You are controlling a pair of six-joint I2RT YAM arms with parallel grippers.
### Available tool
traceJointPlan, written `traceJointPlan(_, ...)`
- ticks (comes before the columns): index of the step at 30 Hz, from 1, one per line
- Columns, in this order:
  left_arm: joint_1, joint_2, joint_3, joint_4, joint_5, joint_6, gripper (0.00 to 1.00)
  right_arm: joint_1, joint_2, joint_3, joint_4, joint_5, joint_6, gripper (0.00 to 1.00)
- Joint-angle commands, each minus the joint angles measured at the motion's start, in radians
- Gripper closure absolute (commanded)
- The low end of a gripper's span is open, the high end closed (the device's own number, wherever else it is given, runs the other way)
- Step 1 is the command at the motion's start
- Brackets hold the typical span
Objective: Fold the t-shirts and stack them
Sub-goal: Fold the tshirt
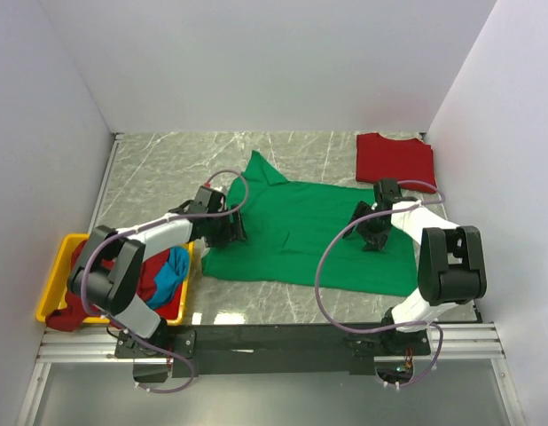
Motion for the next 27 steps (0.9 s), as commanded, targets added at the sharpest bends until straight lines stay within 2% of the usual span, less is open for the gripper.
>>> traceJointPlan(1, -0.019, -0.023, -0.09, -0.095, -0.007, -0.035, 0.22, 0.003, 0.019, -0.071, -0.034, 0.015, -0.016, 0.22)
traceJointPlan(12, -0.089, -0.182, -0.244, -0.141, -0.007, -0.136, 0.22, 0.003, -0.112, -0.22, -0.095, 0.012, 0.011, 0.22)
traceJointPlan(18, -0.123, -0.271, -0.274, -0.215, -0.019, -0.187, 0.22, 0.003, -0.194, -0.265, -0.128, -0.009, 0.037, 0.22)
traceJointPlan(23, -0.134, -0.336, -0.288, -0.252, -0.03, -0.218, 0.22, 0.003, -0.241, -0.254, -0.166, -0.026, 0.047, 0.22)
traceJointPlan(27, -0.134, -0.345, -0.203, -0.302, -0.048, -0.215, 0.21, 0.003, -0.261, -0.153, -0.223, -0.034, 0.038, 0.22)
